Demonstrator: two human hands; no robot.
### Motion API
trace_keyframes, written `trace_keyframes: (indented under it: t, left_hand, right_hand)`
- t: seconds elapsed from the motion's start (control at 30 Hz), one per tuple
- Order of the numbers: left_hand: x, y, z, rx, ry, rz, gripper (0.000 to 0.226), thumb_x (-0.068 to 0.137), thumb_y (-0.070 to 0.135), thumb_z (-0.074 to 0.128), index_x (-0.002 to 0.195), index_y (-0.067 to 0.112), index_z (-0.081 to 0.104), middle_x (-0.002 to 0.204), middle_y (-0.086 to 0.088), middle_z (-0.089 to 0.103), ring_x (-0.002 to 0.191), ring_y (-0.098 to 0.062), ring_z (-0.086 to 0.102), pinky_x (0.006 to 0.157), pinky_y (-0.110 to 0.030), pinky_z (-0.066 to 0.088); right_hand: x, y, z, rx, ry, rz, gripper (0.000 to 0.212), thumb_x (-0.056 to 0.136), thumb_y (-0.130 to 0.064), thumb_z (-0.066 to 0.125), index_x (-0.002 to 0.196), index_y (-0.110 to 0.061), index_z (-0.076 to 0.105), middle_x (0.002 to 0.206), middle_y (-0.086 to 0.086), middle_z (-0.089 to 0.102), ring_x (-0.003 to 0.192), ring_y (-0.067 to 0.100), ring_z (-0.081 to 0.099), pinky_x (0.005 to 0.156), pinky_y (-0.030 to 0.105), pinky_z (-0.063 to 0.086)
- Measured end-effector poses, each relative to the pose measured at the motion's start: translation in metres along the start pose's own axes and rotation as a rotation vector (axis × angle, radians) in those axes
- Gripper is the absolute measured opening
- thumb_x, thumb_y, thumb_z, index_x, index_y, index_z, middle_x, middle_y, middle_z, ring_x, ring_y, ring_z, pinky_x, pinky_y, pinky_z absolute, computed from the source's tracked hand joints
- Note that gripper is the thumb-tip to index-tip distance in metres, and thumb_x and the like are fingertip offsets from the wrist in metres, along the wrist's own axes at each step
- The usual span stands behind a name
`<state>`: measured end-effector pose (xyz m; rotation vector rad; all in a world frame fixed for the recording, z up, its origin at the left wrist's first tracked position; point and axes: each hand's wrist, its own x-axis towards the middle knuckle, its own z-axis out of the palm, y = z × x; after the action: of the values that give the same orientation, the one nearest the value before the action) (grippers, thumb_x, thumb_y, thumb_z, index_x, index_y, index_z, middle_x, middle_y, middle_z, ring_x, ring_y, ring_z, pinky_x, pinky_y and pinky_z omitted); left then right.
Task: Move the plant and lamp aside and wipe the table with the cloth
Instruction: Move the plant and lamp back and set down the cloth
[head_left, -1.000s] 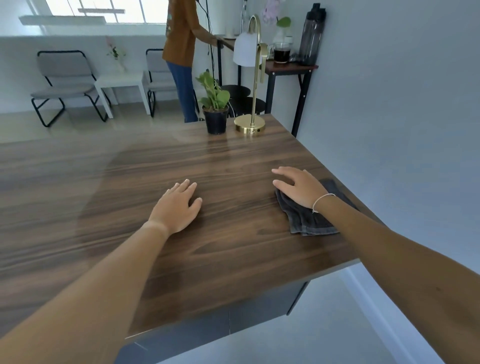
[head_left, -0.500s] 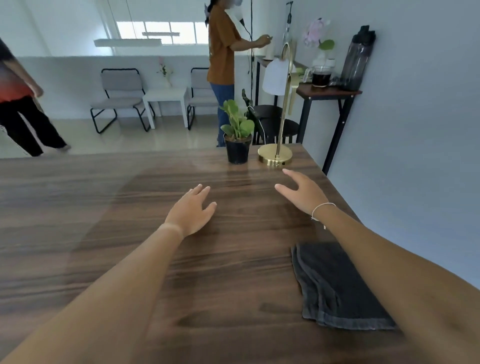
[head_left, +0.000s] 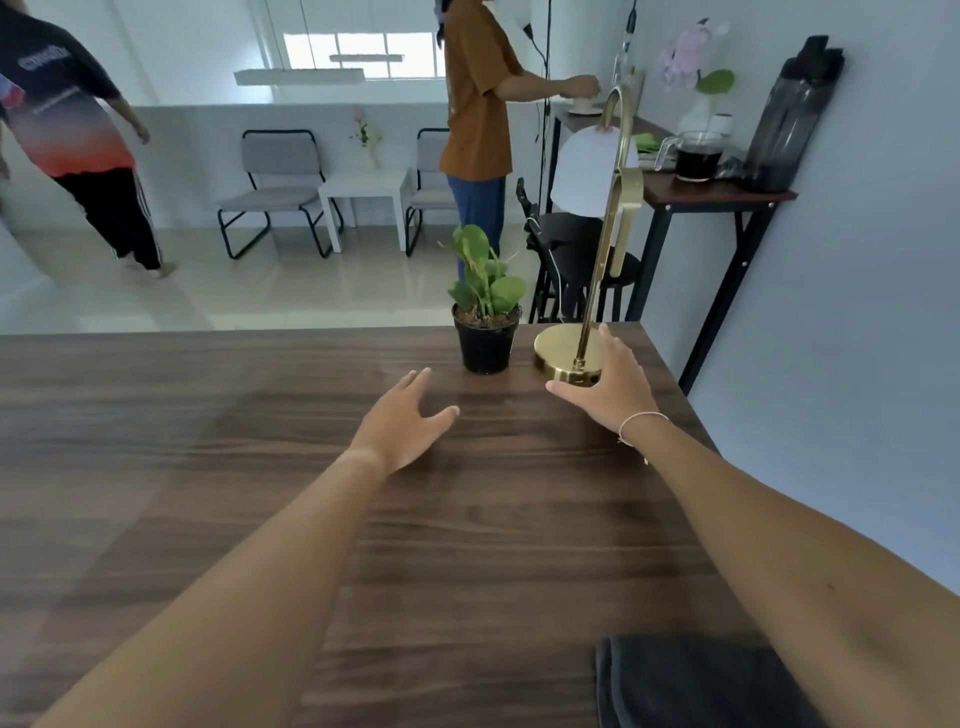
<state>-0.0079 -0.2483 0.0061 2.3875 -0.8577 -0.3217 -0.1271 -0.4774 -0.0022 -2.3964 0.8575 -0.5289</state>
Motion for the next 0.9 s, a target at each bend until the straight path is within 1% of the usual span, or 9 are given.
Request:
trace_keyframes:
  t: [0.1,0.23,0.33,0.4,0.5,0.57,0.7,0.83,0.9]
  left_hand:
    - [0.03,0.001,0.006,-0.079,-0.02,-0.008,0.081,0.082,0.049,0.057,0.148,0.021,0.019,0.158,0.001,0.02,0.146,-0.016,0.017,0.116,-0.031,0.018]
    - [0.067,0.007,0.016,-0.186,-0.027,-0.02,0.095,0.076,0.049,0.066,0.149,0.017,0.013,0.157,-0.002,0.023,0.144,-0.02,0.021,0.116,-0.034,0.021]
    - [0.09,0.009,0.024,-0.272,-0.009,-0.026,0.104,0.069,0.05,0.072,0.149,0.018,0.013,0.156,-0.003,0.027,0.143,-0.021,0.026,0.116,-0.037,0.026]
    - [0.102,0.01,0.028,-0.315,0.005,-0.006,0.102,0.064,0.051,0.074,0.146,0.022,0.021,0.152,-0.001,0.036,0.139,-0.021,0.033,0.114,-0.04,0.031]
    - [0.115,0.014,0.033,-0.403,0.051,0.013,0.082,0.062,0.045,0.079,0.131,0.025,0.04,0.137,0.003,0.053,0.126,-0.019,0.048,0.103,-0.032,0.039]
    - [0.119,0.017,0.036,-0.449,0.072,0.02,0.076,0.062,0.042,0.08,0.127,0.026,0.043,0.132,0.004,0.056,0.121,-0.017,0.051,0.097,-0.026,0.039]
    - [0.127,0.018,0.04,-0.485,0.089,0.034,0.078,0.06,0.042,0.081,0.127,0.024,0.045,0.13,0.004,0.058,0.12,-0.016,0.052,0.096,-0.025,0.039]
    - [0.13,0.018,0.042,-0.487,0.104,0.021,0.082,0.057,0.042,0.082,0.128,0.021,0.045,0.129,0.002,0.058,0.119,-0.019,0.053,0.101,-0.032,0.043]
    - [0.13,0.019,0.042,-0.495,0.114,0.011,0.081,0.058,0.039,0.083,0.127,0.019,0.046,0.129,0.0,0.059,0.119,-0.019,0.053,0.099,-0.03,0.043]
  right_hand:
    - [0.025,0.002,0.008,-0.059,0.021,0.044,0.115,0.057,-0.063,0.074,0.146,-0.015,0.019,0.143,0.014,0.04,0.131,0.033,0.038,0.108,0.049,0.035]
    - [0.053,0.007,0.019,-0.067,0.009,0.097,0.12,0.051,-0.07,0.071,0.144,-0.02,0.016,0.138,0.015,0.043,0.13,0.035,0.038,0.107,0.052,0.035]
    - [0.063,0.011,0.026,-0.042,0.01,0.105,0.121,0.044,-0.074,0.069,0.142,-0.02,0.023,0.135,0.012,0.047,0.128,0.032,0.041,0.107,0.05,0.036]
    - [0.066,0.015,0.028,-0.029,-0.006,0.103,0.122,0.045,-0.073,0.071,0.144,-0.022,0.023,0.135,0.01,0.048,0.127,0.031,0.043,0.107,0.049,0.037]
    - [0.071,0.017,0.026,-0.069,-0.05,0.078,0.125,0.047,-0.073,0.071,0.148,-0.029,0.011,0.139,0.011,0.045,0.129,0.032,0.041,0.109,0.046,0.035]
    - [0.075,0.017,0.025,-0.104,-0.092,0.066,0.123,0.05,-0.072,0.071,0.148,-0.029,0.009,0.142,0.011,0.042,0.132,0.032,0.039,0.111,0.045,0.032]
    - [0.078,0.015,0.024,-0.089,-0.165,0.097,0.118,0.059,-0.064,0.073,0.147,-0.039,0.0,0.149,0.012,0.031,0.136,0.035,0.028,0.111,0.046,0.026]
    - [0.076,0.013,0.026,-0.102,-0.122,0.101,0.109,0.062,-0.06,0.073,0.147,-0.038,0.009,0.144,0.012,0.035,0.133,0.035,0.029,0.109,0.043,0.028]
    - [0.074,0.011,0.027,-0.084,-0.09,0.11,0.105,0.062,-0.058,0.074,0.147,-0.036,0.015,0.142,0.011,0.037,0.132,0.035,0.03,0.108,0.042,0.029]
